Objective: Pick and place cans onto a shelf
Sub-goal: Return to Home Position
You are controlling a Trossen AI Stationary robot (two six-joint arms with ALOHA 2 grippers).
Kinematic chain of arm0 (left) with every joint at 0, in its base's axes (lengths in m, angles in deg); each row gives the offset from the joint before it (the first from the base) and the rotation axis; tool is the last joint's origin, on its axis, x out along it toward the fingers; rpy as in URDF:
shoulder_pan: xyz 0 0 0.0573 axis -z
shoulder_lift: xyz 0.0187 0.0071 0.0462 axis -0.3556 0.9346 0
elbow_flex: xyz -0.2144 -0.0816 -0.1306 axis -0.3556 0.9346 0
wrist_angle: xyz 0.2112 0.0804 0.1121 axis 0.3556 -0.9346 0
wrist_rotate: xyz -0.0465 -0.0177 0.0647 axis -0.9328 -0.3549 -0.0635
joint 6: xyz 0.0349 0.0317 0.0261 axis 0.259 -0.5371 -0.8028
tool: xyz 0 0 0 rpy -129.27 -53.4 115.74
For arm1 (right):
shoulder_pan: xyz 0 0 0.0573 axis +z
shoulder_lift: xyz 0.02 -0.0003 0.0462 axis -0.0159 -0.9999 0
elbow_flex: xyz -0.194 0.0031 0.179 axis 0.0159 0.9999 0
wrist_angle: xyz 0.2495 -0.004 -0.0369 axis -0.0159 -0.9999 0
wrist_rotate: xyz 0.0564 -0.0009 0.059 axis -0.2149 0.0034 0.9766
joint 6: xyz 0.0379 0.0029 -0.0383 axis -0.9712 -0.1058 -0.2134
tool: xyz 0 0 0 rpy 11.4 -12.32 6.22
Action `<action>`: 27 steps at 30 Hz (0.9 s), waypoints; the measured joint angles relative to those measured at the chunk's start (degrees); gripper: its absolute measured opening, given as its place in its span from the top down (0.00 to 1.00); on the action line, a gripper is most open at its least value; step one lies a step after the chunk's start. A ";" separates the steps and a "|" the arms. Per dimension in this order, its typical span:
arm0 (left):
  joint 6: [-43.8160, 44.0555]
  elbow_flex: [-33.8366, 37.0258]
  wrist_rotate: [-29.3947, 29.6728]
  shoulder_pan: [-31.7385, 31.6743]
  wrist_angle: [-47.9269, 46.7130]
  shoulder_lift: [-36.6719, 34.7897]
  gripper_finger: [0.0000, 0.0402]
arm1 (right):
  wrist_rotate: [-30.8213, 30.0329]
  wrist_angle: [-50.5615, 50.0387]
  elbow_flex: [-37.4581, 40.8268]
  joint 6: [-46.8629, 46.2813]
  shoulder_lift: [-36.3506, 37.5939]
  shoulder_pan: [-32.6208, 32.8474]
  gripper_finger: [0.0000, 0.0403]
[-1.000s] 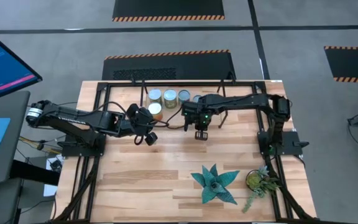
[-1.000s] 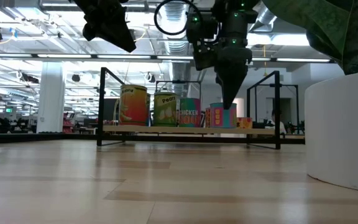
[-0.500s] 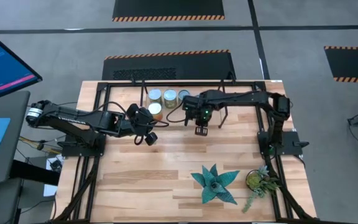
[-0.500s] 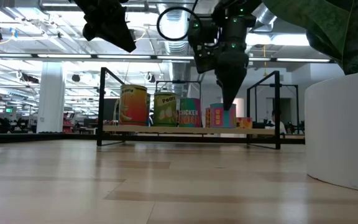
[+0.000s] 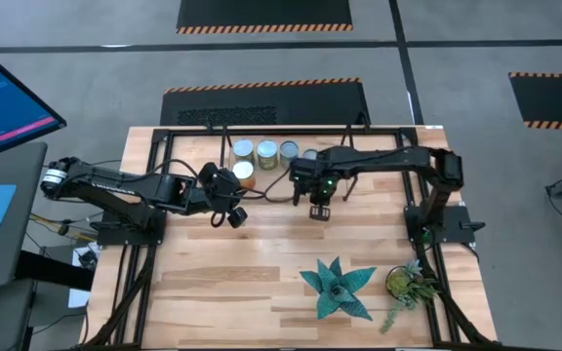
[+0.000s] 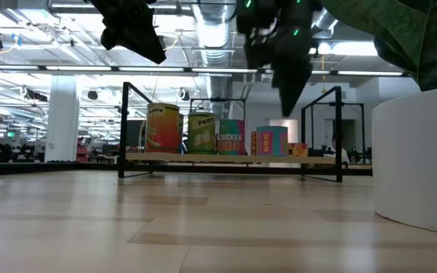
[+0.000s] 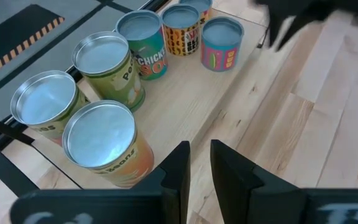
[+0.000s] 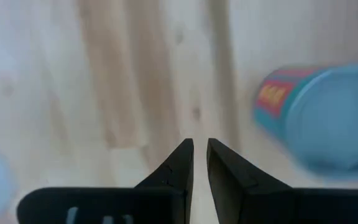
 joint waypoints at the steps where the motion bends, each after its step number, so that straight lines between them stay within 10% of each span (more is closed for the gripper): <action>1: 0.02 0.00 -0.02 -0.01 0.00 0.00 0.87 | 0.02 -0.95 0.00 -0.24 0.93 0.71 0.83; 27: -2.52 0.00 -5.41 -0.02 0.33 -0.02 0.87 | -0.24 -10.89 -0.01 -17.17 33.30 11.96 0.83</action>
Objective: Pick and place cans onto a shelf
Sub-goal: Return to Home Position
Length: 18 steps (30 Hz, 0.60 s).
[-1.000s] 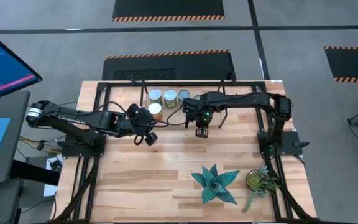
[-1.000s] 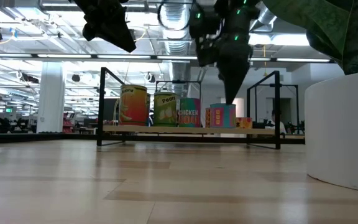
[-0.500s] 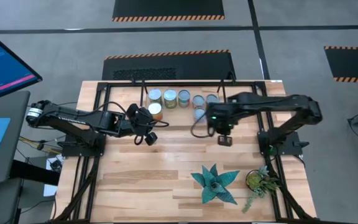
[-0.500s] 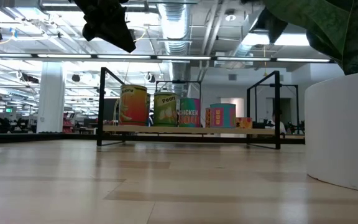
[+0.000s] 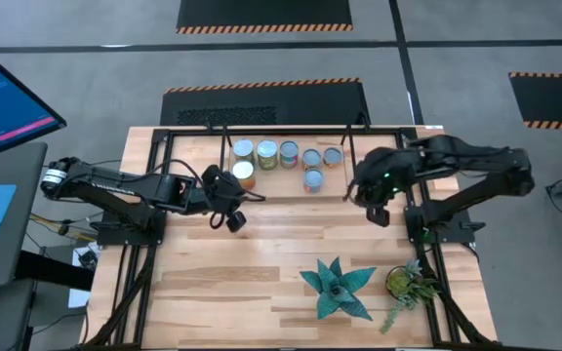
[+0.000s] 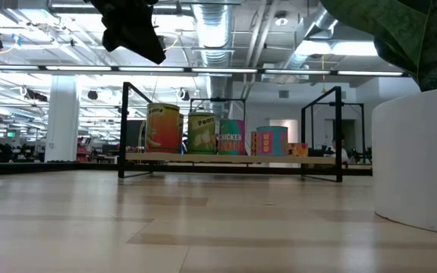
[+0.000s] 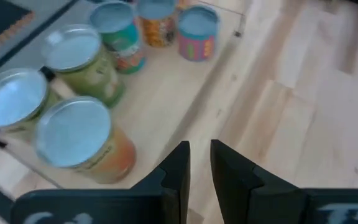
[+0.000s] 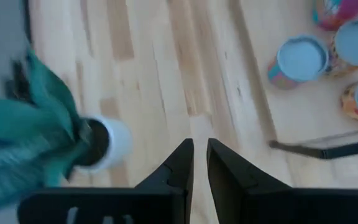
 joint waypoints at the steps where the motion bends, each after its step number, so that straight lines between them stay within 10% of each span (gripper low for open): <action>1: 1.38 -0.03 0.99 0.00 -0.14 0.00 0.87 | 1.35 0.71 -0.01 -0.20 0.74 -0.02 0.83; 18: -9.42 -5.00 -3.74 0.02 -7.49 -13.04 0.87 | 8.81 8.93 -0.01 9.58 17.97 -0.05 0.83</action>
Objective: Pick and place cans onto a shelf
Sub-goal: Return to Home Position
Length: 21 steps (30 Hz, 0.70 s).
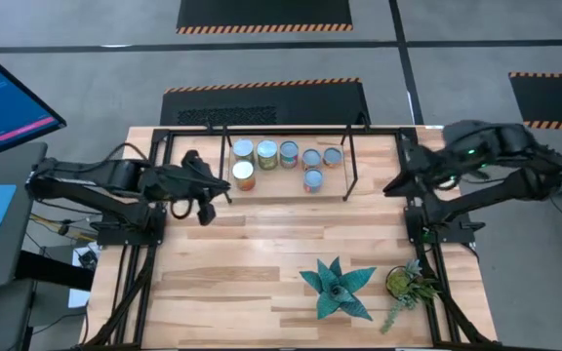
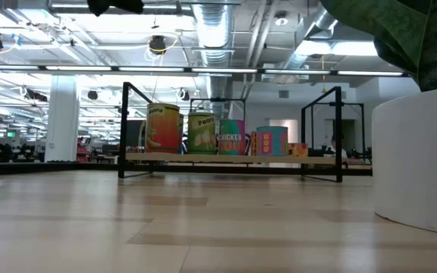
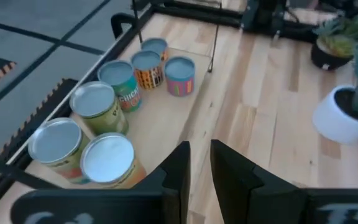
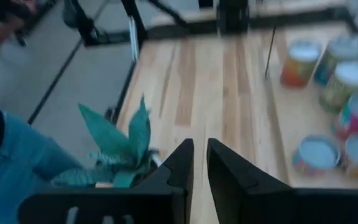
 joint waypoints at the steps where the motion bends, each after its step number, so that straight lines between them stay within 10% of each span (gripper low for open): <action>1: 0.39 0.17 0.40 0.00 0.05 -0.90 0.87 | 0.00 1.02 0.00 0.69 0.78 0.00 0.83; 12: -0.45 2.21 1.93 -1.66 -0.55 -14.45 0.87 | 4.79 17.45 17.33 6.20 10.39 -0.02 0.83; 21: -3.44 17.56 -0.67 -1.66 17.79 -31.51 0.87 | 4.86 30.75 31.14 -2.99 22.81 -0.15 0.83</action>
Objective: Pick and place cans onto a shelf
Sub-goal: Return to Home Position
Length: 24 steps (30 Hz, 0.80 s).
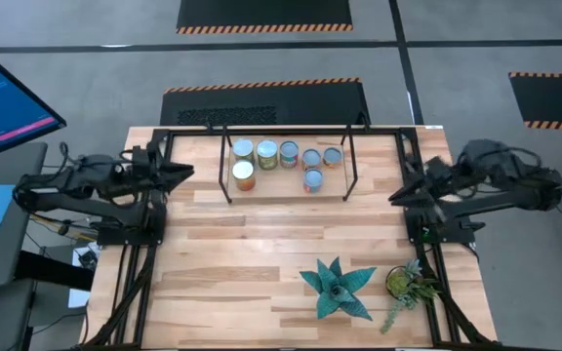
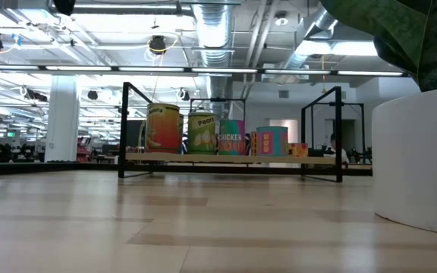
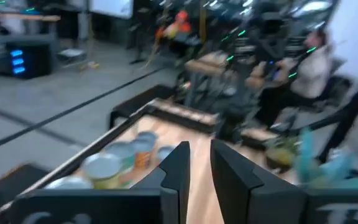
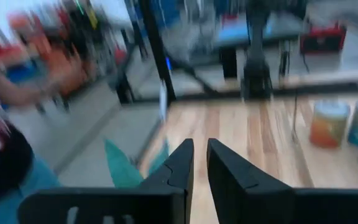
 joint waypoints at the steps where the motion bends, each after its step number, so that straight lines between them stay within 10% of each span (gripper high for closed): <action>1: -0.03 1.39 -1.16 0.00 2.09 -1.06 0.87 | 0.01 2.09 0.18 -1.52 0.87 0.00 0.83; 15: -4.72 4.69 0.35 0.02 10.40 -2.49 0.87 | -0.51 21.04 0.38 -3.03 3.50 0.00 0.83; 24: -3.59 4.69 0.46 0.02 9.96 -2.47 0.87 | -12.05 27.76 0.36 6.11 -0.38 0.00 0.83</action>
